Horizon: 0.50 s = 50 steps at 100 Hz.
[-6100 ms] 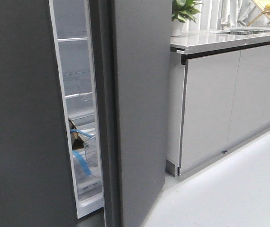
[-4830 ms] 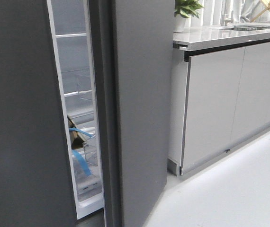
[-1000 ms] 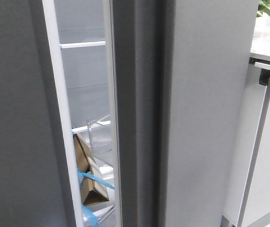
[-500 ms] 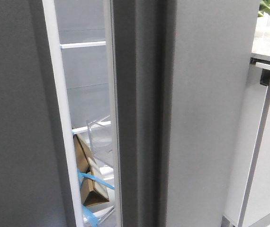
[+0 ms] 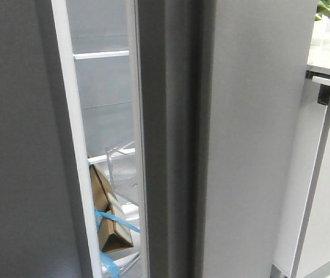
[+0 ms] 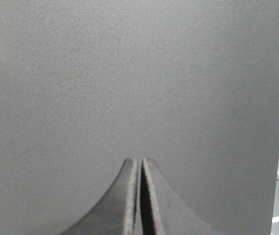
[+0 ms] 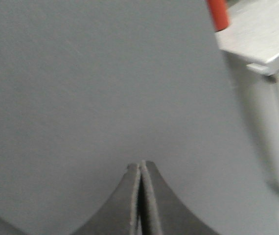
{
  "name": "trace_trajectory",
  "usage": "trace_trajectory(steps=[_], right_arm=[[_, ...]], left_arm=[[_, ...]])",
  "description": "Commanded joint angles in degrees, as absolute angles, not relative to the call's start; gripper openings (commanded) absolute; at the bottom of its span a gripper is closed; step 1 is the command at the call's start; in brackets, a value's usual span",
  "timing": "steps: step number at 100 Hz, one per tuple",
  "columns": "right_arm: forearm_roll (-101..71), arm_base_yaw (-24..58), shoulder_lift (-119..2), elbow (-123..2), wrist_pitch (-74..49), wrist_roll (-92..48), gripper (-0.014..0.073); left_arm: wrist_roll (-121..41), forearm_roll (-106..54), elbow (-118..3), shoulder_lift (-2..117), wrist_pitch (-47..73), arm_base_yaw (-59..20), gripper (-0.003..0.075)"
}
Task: Close fridge door
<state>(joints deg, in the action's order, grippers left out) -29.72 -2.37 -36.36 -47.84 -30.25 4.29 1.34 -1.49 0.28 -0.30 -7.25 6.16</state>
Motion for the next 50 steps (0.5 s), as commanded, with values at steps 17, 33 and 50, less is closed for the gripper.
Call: trace_trajectory(steps=[17, 33, 50], right_arm=[[-52.2, -2.5, -45.6, -49.8, -27.0, 4.1, -0.0046], [-59.1, -2.5, -51.0, -49.8, -28.0, 4.1, -0.0046], [-73.6, -2.5, -56.5, -49.8, -30.5, -5.0, -0.0046]], left_arm=[[1.3, -1.7, 2.3, -1.5, -11.4, 5.9, -0.0020], [1.3, -1.7, 2.3, -1.5, -11.4, 5.9, -0.0020], [1.3, -1.7, 2.3, -1.5, -11.4, 5.9, -0.0020]])
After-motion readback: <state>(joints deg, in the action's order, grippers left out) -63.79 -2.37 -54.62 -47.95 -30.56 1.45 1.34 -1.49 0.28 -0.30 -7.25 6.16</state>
